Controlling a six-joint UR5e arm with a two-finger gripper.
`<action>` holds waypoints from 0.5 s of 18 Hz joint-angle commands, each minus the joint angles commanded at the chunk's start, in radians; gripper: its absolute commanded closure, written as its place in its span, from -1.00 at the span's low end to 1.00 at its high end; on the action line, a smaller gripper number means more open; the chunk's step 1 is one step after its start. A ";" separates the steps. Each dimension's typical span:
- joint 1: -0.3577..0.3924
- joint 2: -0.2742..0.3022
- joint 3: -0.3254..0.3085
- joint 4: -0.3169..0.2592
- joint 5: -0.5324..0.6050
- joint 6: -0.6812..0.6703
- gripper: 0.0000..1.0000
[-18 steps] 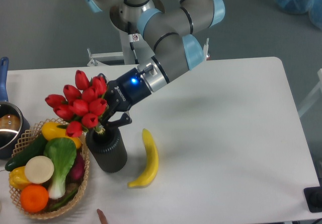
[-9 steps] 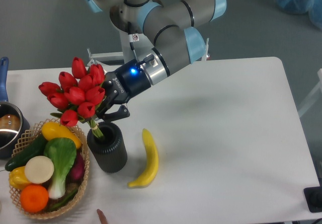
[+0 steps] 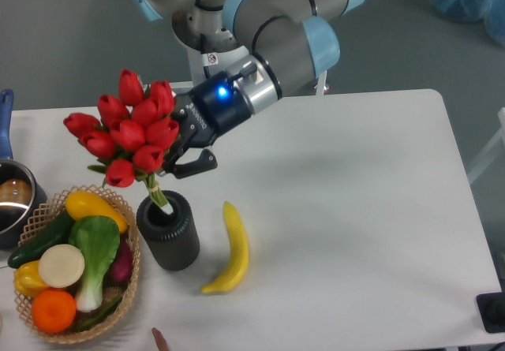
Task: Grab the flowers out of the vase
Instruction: 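Lift the gripped tulips up out of the black vase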
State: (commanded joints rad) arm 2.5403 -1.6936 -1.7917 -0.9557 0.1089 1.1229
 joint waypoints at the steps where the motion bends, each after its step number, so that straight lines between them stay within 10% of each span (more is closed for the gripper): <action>1: 0.000 0.003 0.000 0.000 -0.008 -0.005 -0.11; 9: 0.015 0.026 0.044 0.000 -0.041 -0.100 -0.11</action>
State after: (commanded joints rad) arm 2.5556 -1.6674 -1.7472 -0.9557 0.0675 1.0232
